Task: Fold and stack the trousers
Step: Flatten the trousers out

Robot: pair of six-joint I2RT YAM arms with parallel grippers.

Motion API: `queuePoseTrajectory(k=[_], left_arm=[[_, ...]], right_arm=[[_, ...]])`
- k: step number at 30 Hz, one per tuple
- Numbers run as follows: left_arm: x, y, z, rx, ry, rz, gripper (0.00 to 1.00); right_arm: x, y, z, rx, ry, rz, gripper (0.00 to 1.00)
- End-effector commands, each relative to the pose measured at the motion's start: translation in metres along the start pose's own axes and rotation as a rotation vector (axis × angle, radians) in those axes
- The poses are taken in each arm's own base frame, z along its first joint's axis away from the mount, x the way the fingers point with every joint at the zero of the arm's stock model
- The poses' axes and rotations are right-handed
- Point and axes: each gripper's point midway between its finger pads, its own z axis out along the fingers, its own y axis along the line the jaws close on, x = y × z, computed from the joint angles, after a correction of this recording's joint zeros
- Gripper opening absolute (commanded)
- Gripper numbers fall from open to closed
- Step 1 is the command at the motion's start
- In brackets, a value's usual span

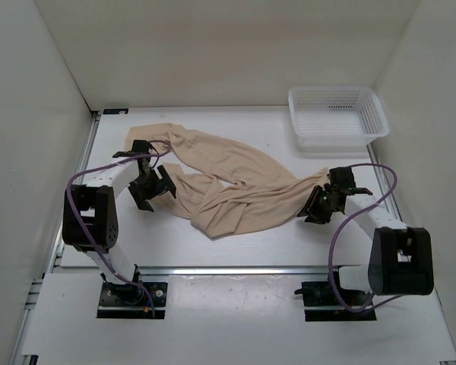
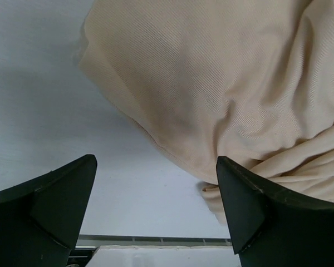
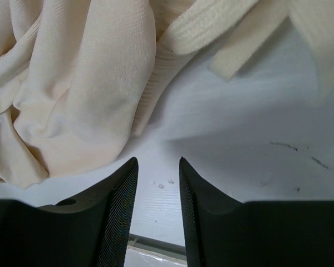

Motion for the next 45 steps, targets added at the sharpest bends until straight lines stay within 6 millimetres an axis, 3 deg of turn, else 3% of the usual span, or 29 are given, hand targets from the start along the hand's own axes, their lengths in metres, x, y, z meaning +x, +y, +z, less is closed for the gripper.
queuePoseTrajectory(k=[1, 7, 10, 14, 15, 17, 18, 20, 23, 27, 29, 30, 31, 32, 33, 34, 35, 37, 38, 39, 40, 41, 43, 45], left_arm=[[-0.001, -0.008, 0.011, 0.031, 0.003, -0.005, 1.0], [0.001, -0.015, 0.027, 0.034, 0.034, 0.01, 0.99], [-0.005, -0.019, 0.029, 0.041, 0.024, 0.012, 0.88], [-0.011, -0.021, 0.032, 0.033, 0.018, 0.012, 0.53], [-0.014, -0.023, 0.03, 0.038, 0.01, 0.013, 0.31], [-0.017, -0.026, 0.031, 0.04, 0.007, 0.004, 0.11], [-0.015, -0.028, 0.03, 0.053, 0.015, 0.004, 0.11], [-0.023, -0.04, 0.022, 0.104, 0.003, 0.055, 0.11], [-0.033, -0.04, 0.005, 0.109, -0.028, 0.07, 0.11], [-0.068, -0.044, -0.04, 0.138, -0.123, 0.061, 0.11], [-0.085, -0.048, -0.064, 0.164, -0.18, 0.059, 0.11], [-0.103, -0.056, -0.089, 0.199, -0.231, 0.05, 0.11], [-0.114, -0.057, -0.099, 0.205, -0.249, 0.04, 0.11], [-0.122, -0.061, -0.113, 0.227, -0.264, 0.035, 0.11], [-0.139, -0.062, -0.148, 0.249, -0.325, 0.02, 0.11], [-0.147, -0.061, -0.16, 0.252, -0.343, 0.01, 0.11], [-0.153, -0.059, -0.175, 0.259, -0.37, 0.0, 0.11], [-0.168, -0.044, -0.221, 0.279, -0.475, -0.059, 0.11], [-0.166, -0.036, -0.245, 0.294, -0.53, -0.072, 0.11], [-0.167, -0.026, -0.259, 0.298, -0.567, -0.101, 0.11], [-0.172, -0.004, -0.27, 0.277, -0.606, -0.149, 0.11], [-0.167, 0.005, -0.291, 0.285, -0.661, -0.164, 0.11], [-0.165, 0.032, -0.309, 0.261, -0.71, -0.225, 0.11], [-0.152, 0.048, -0.324, 0.244, -0.742, -0.246, 0.11]], right_arm=[[-0.004, 0.01, 0.011, -0.048, 0.02, -0.003, 0.41], [-0.006, 0.022, 0.029, -0.086, 0.071, -0.008, 0.41], [-0.012, 0.032, 0.031, -0.103, 0.059, -0.014, 0.41], [-0.016, 0.039, 0.033, -0.102, 0.045, -0.022, 0.41], [-0.02, 0.04, 0.035, -0.094, 0.04, -0.022, 0.39], [-0.024, 0.034, 0.041, -0.057, 0.033, -0.017, 0.34], [-0.035, 0.038, 0.039, -0.057, 0.004, -0.024, 0.21], [-0.037, 0.037, 0.038, -0.04, 0.008, -0.031, 0.0], [-0.045, 0.041, 0.023, -0.036, -0.032, -0.073, 0.0], [-0.069, 0.052, -0.02, -0.014, -0.152, -0.153, 0.0], [-0.093, 0.064, -0.047, -0.009, -0.221, -0.198, 0.0], [-0.106, 0.065, -0.058, 0.009, -0.26, -0.2, 0.0], [-0.132, 0.077, -0.082, -0.013, -0.336, -0.202, 0.0], [-0.141, 0.079, -0.088, -0.013, -0.338, -0.189, 0.0], [-0.152, 0.084, -0.099, -0.027, -0.355, -0.191, 0.0], [-0.163, 0.087, -0.112, -0.042, -0.376, -0.177, 0.0], [-0.176, 0.098, -0.137, -0.054, -0.421, -0.189, 0.0], [-0.186, 0.1, -0.159, -0.055, -0.458, -0.177, 0.0], [-0.186, 0.106, -0.183, -0.059, -0.506, -0.184, 0.0], [-0.185, 0.102, -0.193, -0.048, -0.529, -0.175, 0.0], [-0.181, 0.106, -0.213, -0.06, -0.578, -0.185, 0.0], [-0.176, 0.098, -0.219, -0.033, -0.581, -0.183, 0.0], [-0.166, 0.094, -0.234, -0.01, -0.6, -0.207, 0.0], [-0.152, 0.079, -0.236, 0.053, -0.568, -0.214, 0.0]])
